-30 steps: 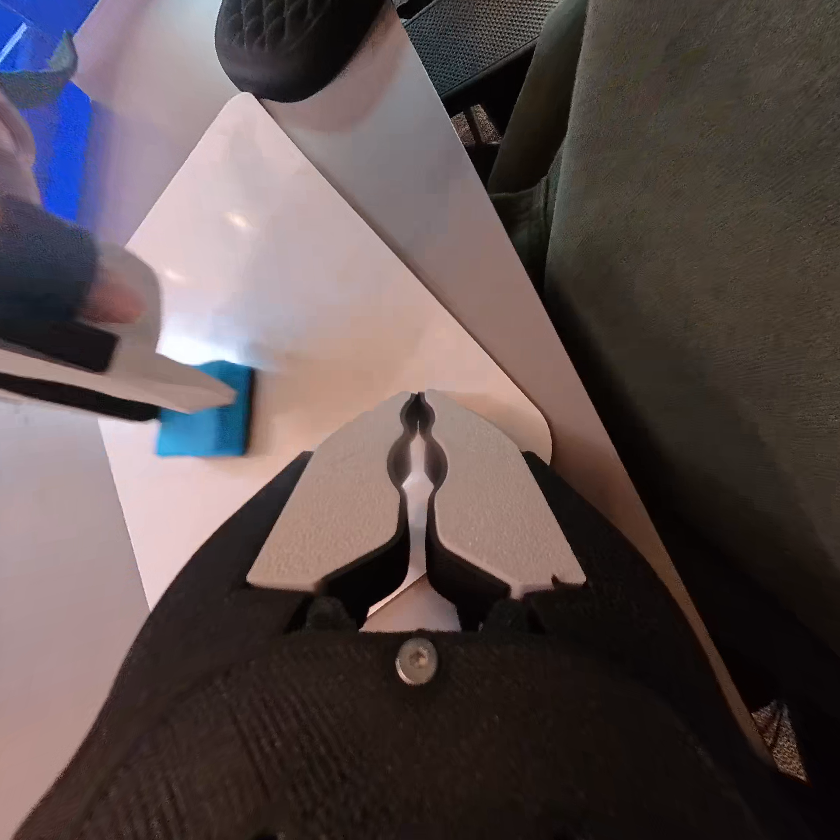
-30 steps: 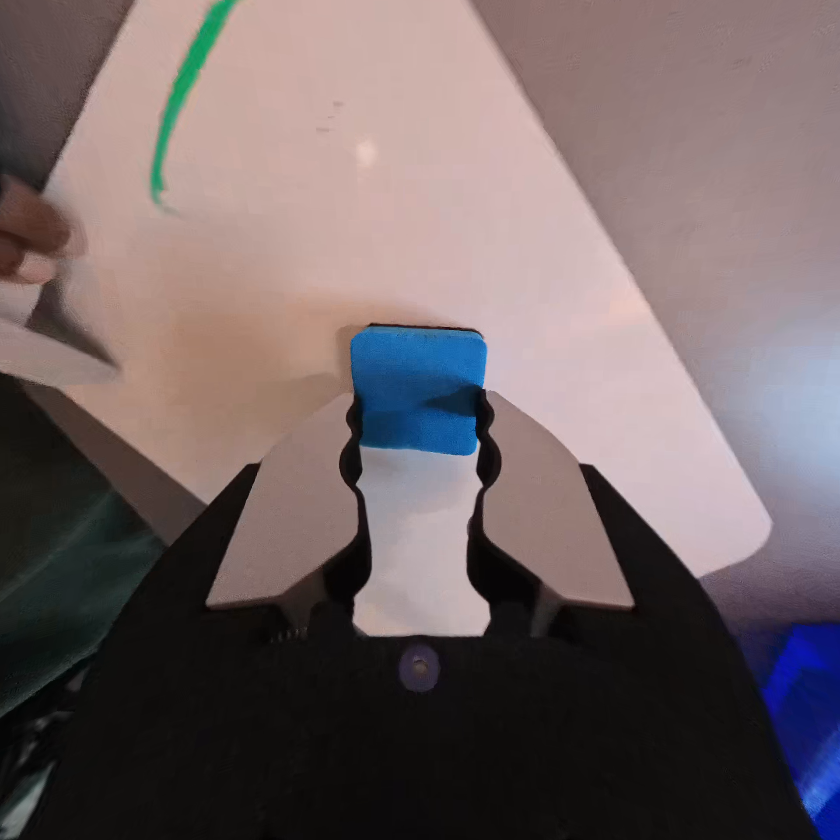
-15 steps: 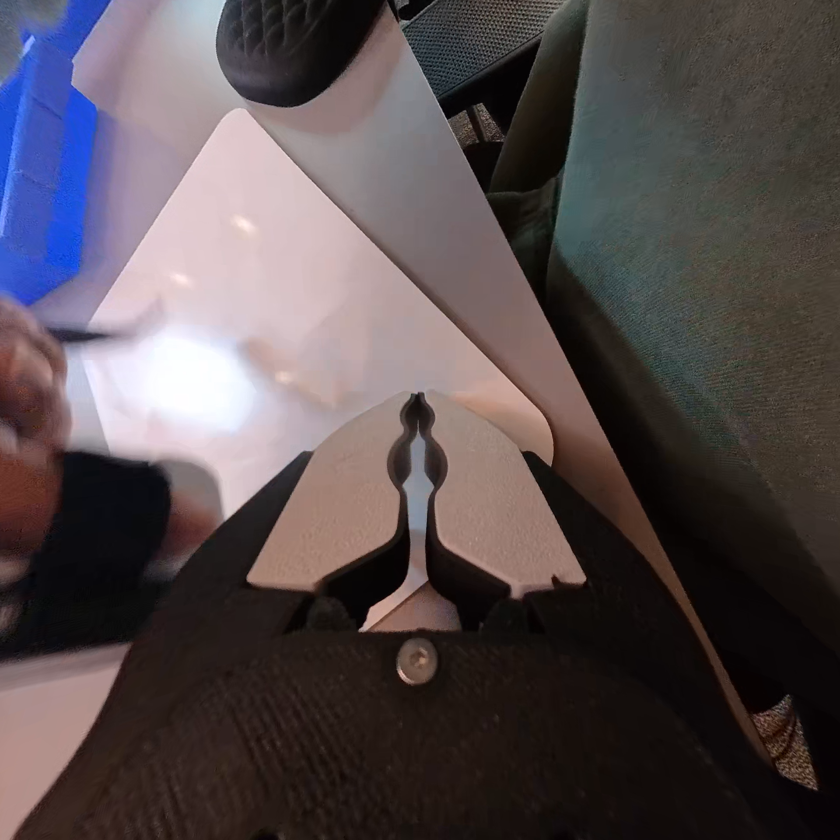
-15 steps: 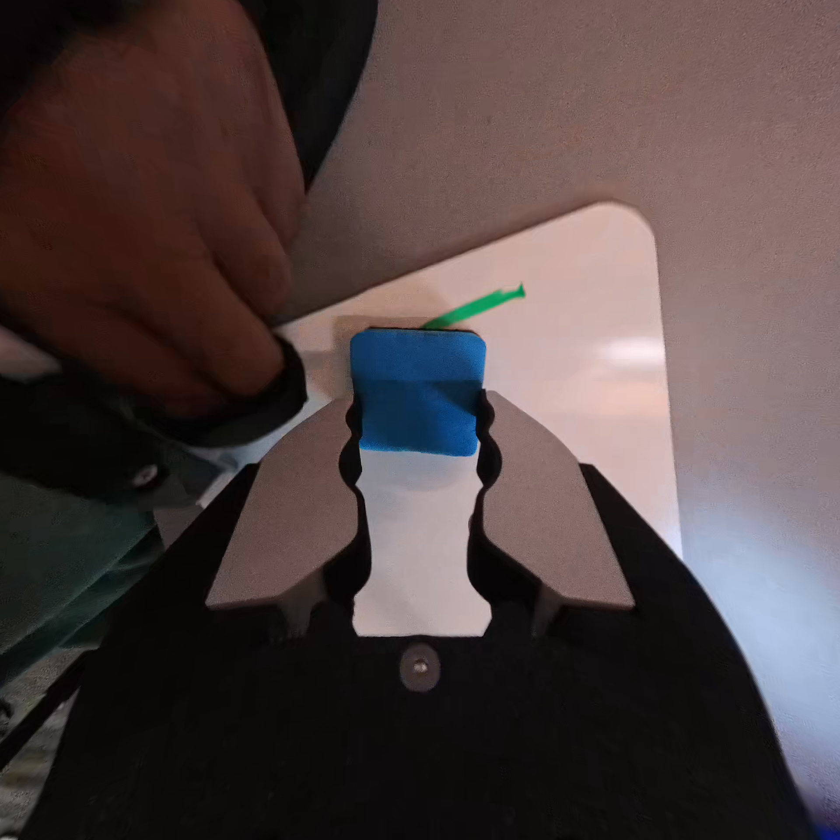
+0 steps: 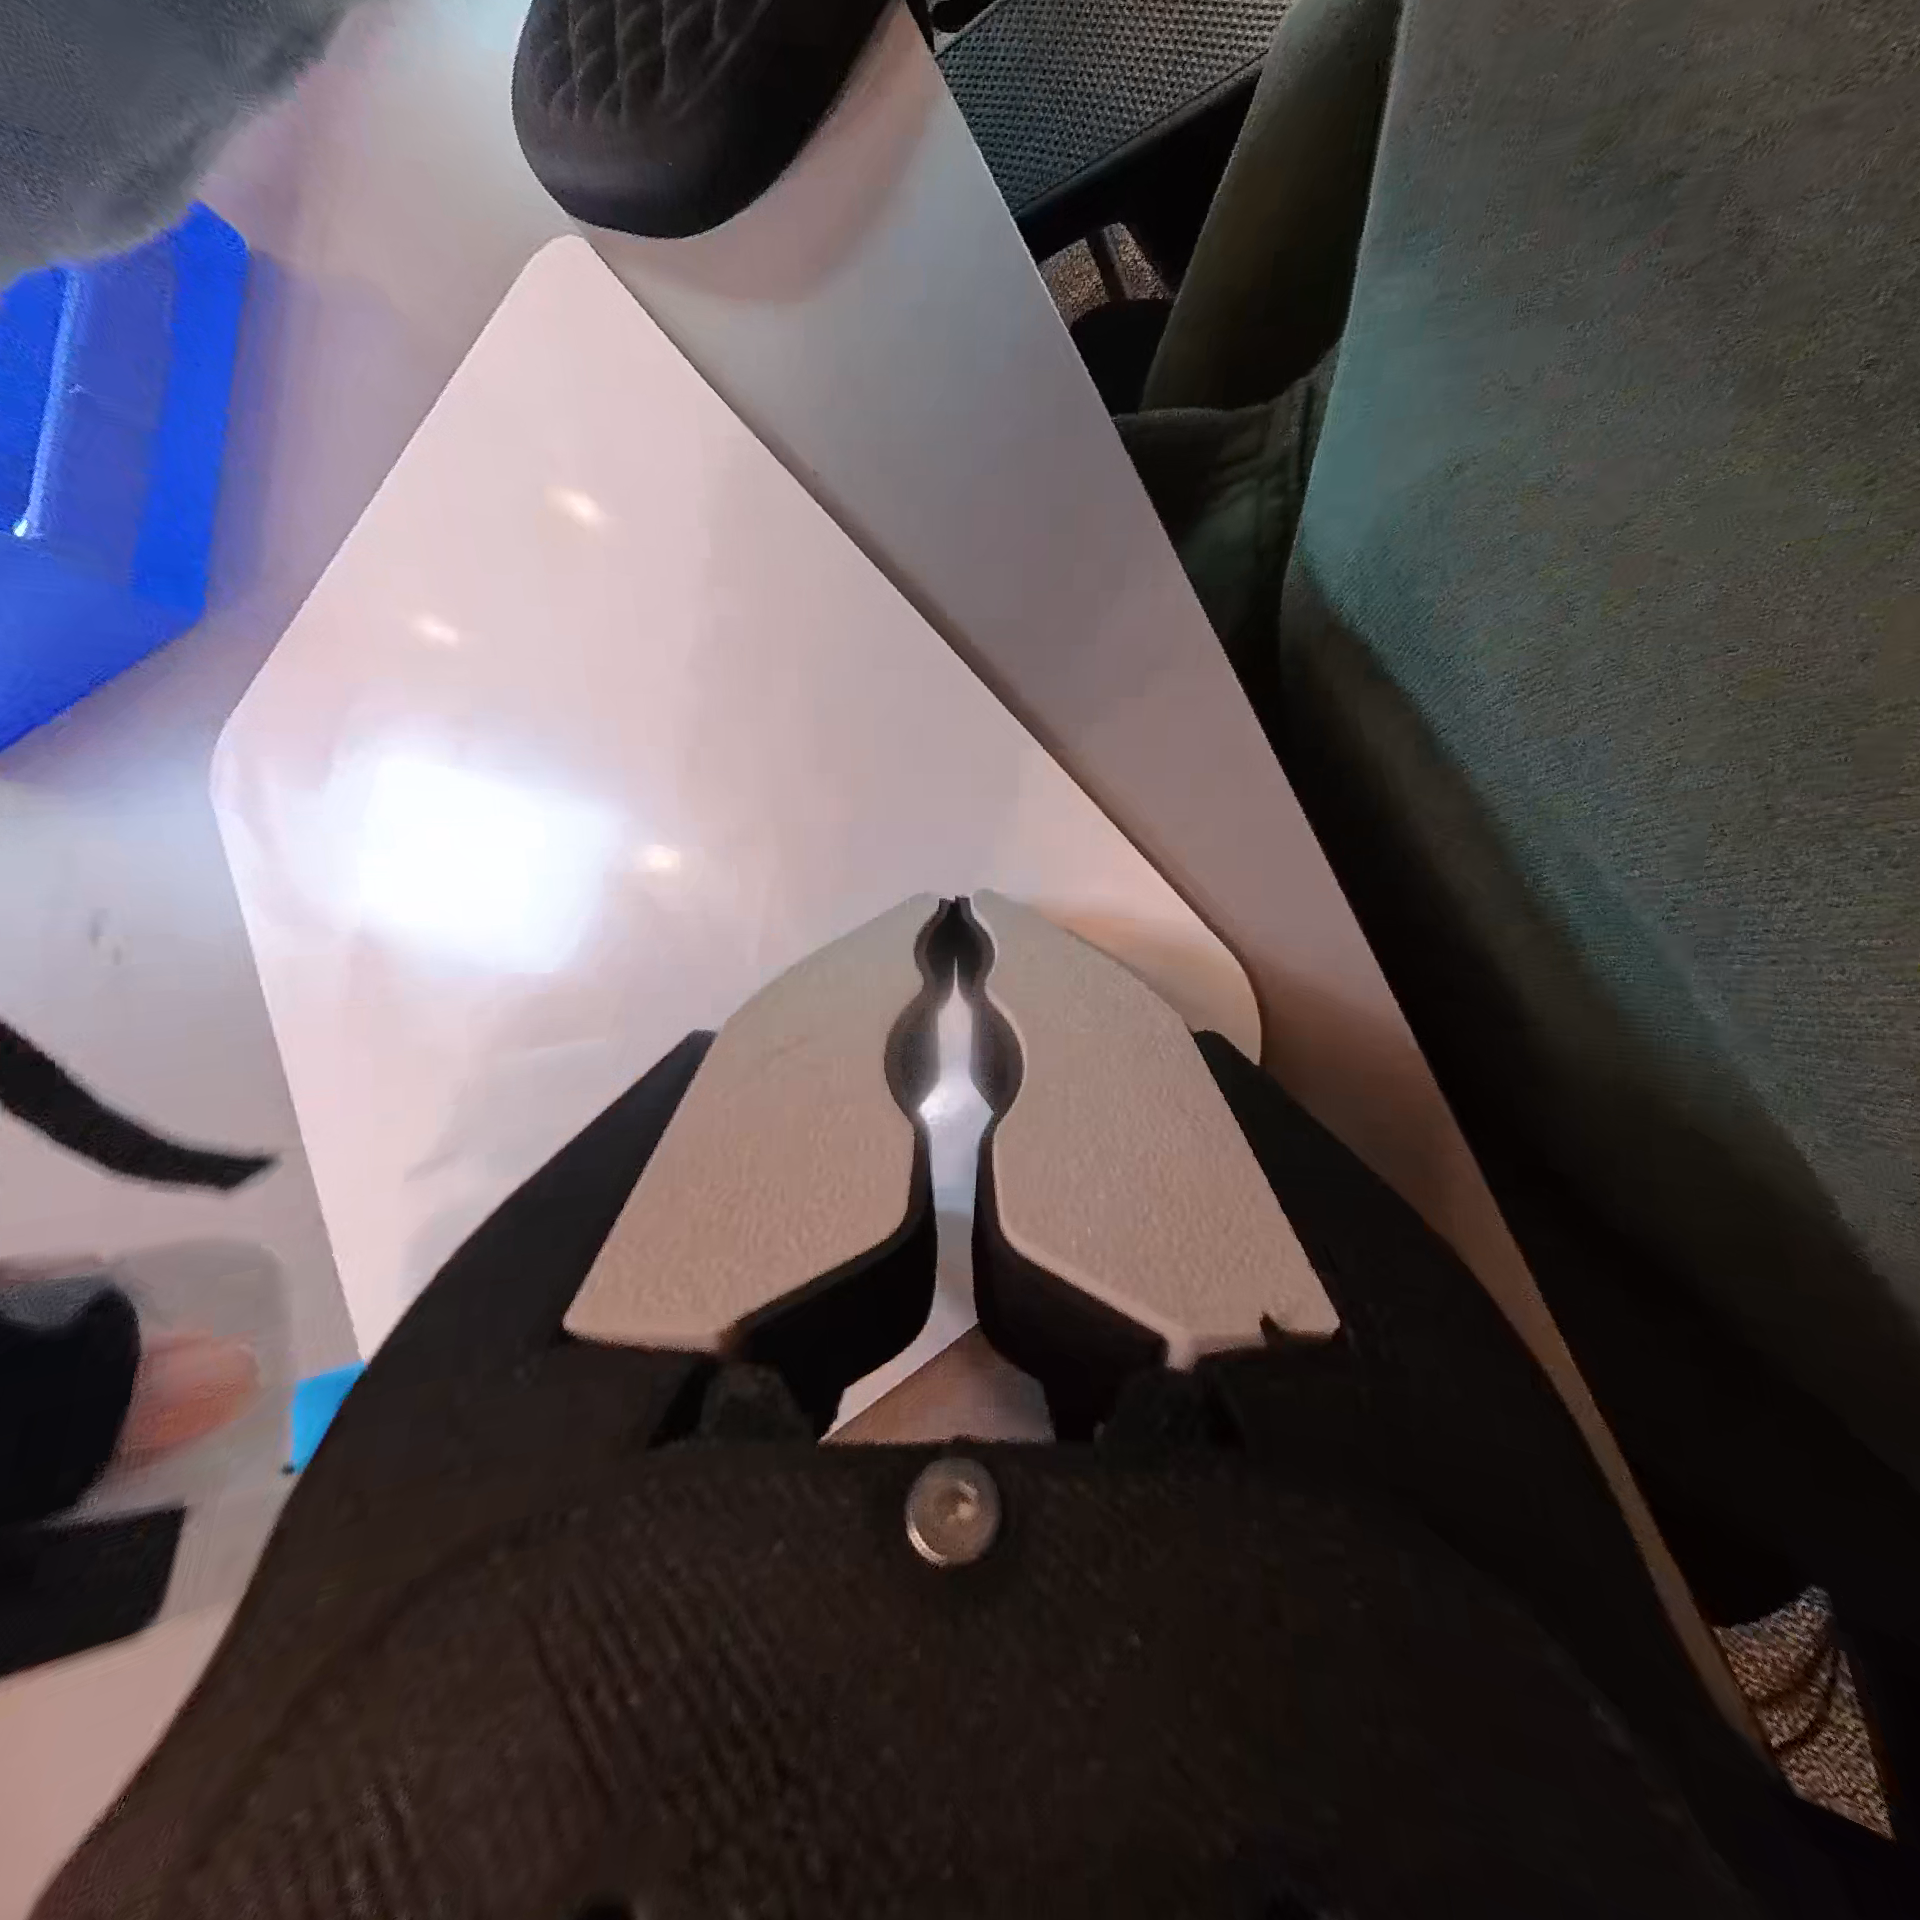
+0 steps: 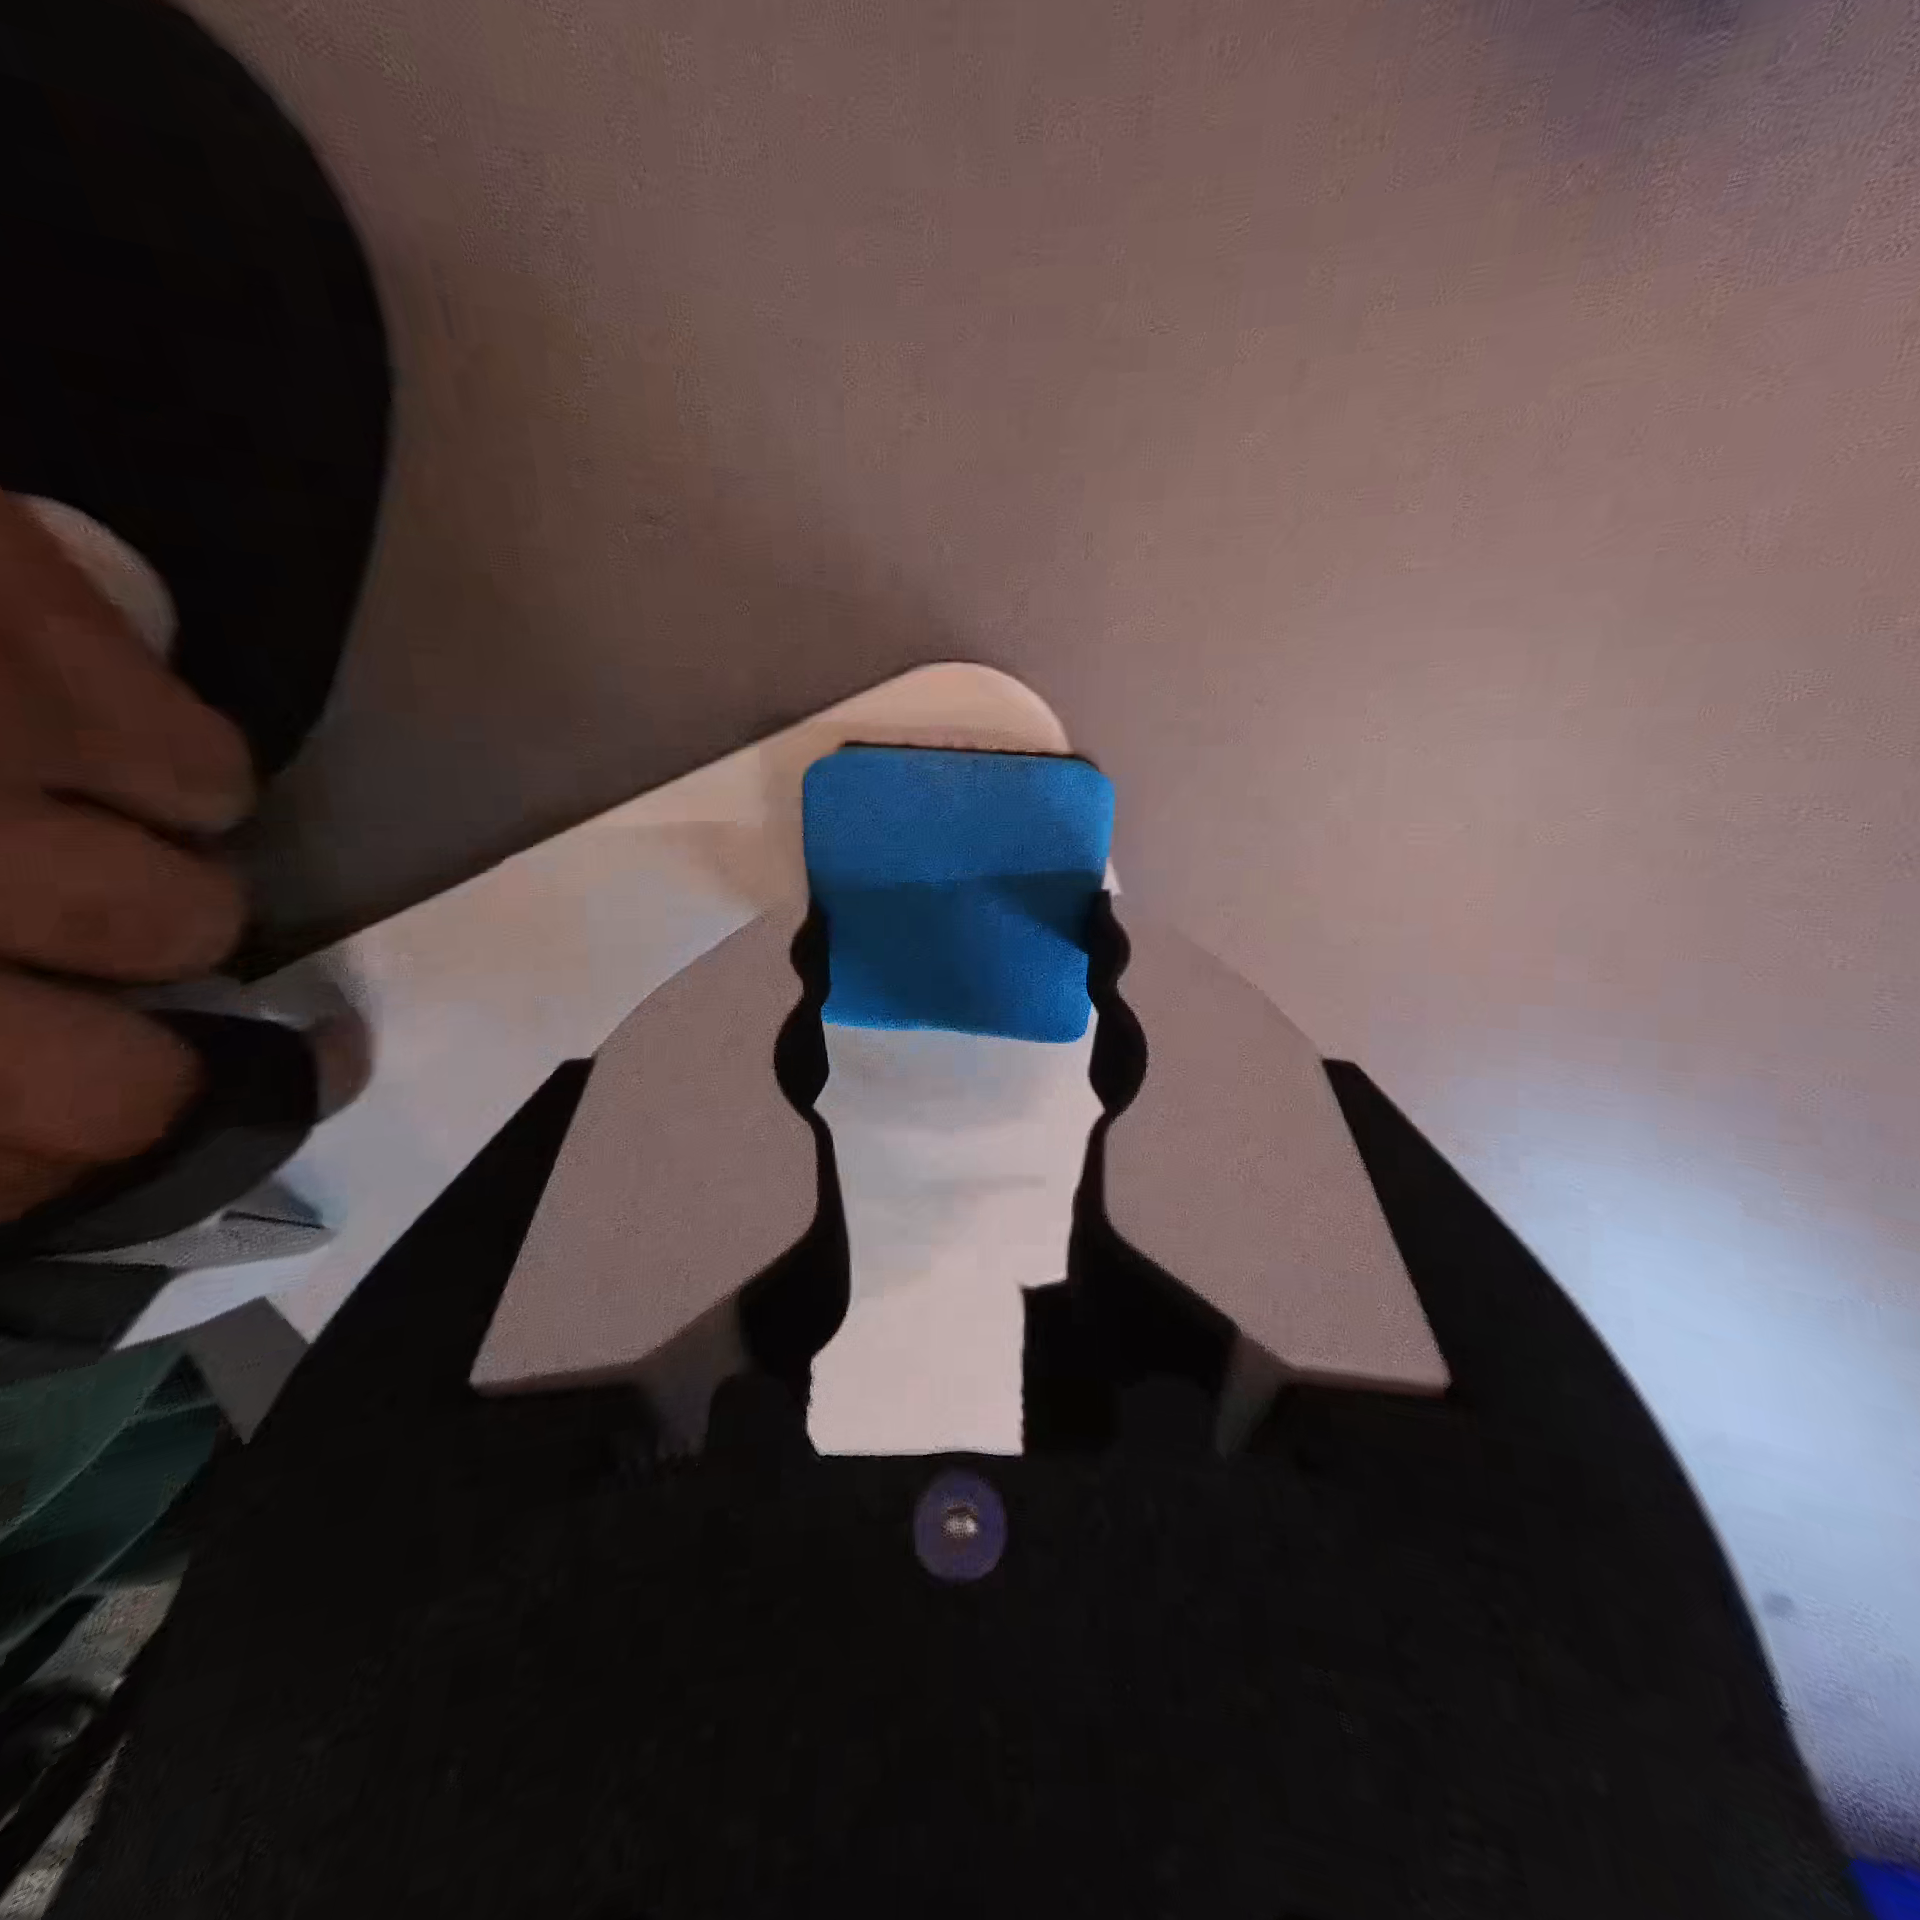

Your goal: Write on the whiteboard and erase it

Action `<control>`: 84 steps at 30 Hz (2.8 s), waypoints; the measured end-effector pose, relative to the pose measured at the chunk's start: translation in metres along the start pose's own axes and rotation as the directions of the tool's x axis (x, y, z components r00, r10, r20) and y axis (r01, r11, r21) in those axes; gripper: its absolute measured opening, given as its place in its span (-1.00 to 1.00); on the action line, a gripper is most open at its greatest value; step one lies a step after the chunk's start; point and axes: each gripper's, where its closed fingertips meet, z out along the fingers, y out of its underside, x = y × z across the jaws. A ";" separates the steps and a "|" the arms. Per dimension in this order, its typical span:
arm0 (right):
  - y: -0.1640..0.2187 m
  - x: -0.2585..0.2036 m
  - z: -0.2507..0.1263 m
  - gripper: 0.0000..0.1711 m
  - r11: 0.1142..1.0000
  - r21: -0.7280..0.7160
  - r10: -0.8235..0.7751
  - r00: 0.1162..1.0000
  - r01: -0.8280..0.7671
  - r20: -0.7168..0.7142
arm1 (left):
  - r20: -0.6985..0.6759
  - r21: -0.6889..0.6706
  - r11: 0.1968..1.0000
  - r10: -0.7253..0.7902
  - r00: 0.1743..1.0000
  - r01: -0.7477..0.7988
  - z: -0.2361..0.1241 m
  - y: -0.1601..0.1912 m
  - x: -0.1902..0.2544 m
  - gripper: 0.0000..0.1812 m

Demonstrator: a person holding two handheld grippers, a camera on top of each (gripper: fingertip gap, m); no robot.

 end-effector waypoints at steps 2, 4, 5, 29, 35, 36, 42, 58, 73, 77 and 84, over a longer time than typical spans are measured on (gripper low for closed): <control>0.016 -0.003 -0.003 -0.43 0.999 -0.033 0.006 1.000 -0.006 0.011 | -0.002 0.001 1.000 -0.004 1.000 0.004 0.000 0.000 0.000 -1.00; 0.026 -0.035 -0.004 -0.43 0.994 -0.070 -0.081 0.994 0.087 0.073 | -0.004 0.002 1.000 -0.006 1.000 0.006 0.000 0.000 0.000 -1.00; 0.023 -0.047 -0.003 -0.43 0.988 -0.079 -0.130 0.988 0.136 0.079 | -0.006 0.002 1.000 -0.009 1.000 0.009 0.000 0.000 0.000 -1.00; 0.038 0.011 -0.007 -0.42 0.995 0.048 0.090 0.995 -0.089 -0.033 | 0.048 0.000 0.996 0.093 0.995 -0.093 -0.012 0.005 0.010 -1.00; 0.192 0.069 -0.042 -0.42 0.863 0.045 0.505 0.858 -0.503 -0.094 | 0.018 0.010 0.999 0.042 0.999 -0.042 -0.013 0.005 0.011 -1.00; 0.219 0.072 -0.048 -0.42 0.829 0.050 0.559 0.821 -0.557 -0.111 | 0.015 0.010 0.999 0.038 0.999 -0.038 -0.013 0.005 0.011 -1.00; 0.263 0.024 -0.055 -0.42 0.795 0.075 0.607 0.791 -0.602 -0.078 | -0.002 0.006 1.000 -0.019 1.000 0.019 -0.012 0.006 0.009 -1.00; 0.148 0.069 -0.033 -0.42 0.866 0.150 0.490 0.869 -0.476 -0.070 | -0.019 0.005 0.997 -0.077 0.997 0.077 -0.011 0.007 0.007 -1.00; 0.174 0.212 -0.057 -0.41 0.768 0.189 0.640 0.745 -0.612 -0.190 | 0.077 0.421 0.791 -0.519 0.851 0.444 -0.061 0.002 -0.092 -1.00; 0.175 0.229 -0.044 -0.32 0.745 0.220 0.665 0.729 -0.630 -0.161 | 0.153 0.520 0.723 -0.603 0.783 0.455 -0.082 0.015 -0.115 -1.00; 0.139 0.171 -0.142 0.04 0.690 0.670 0.540 0.811 -0.273 -0.226 | 0.218 0.666 0.593 -0.735 0.643 0.453 -0.118 0.038 -0.148 -1.00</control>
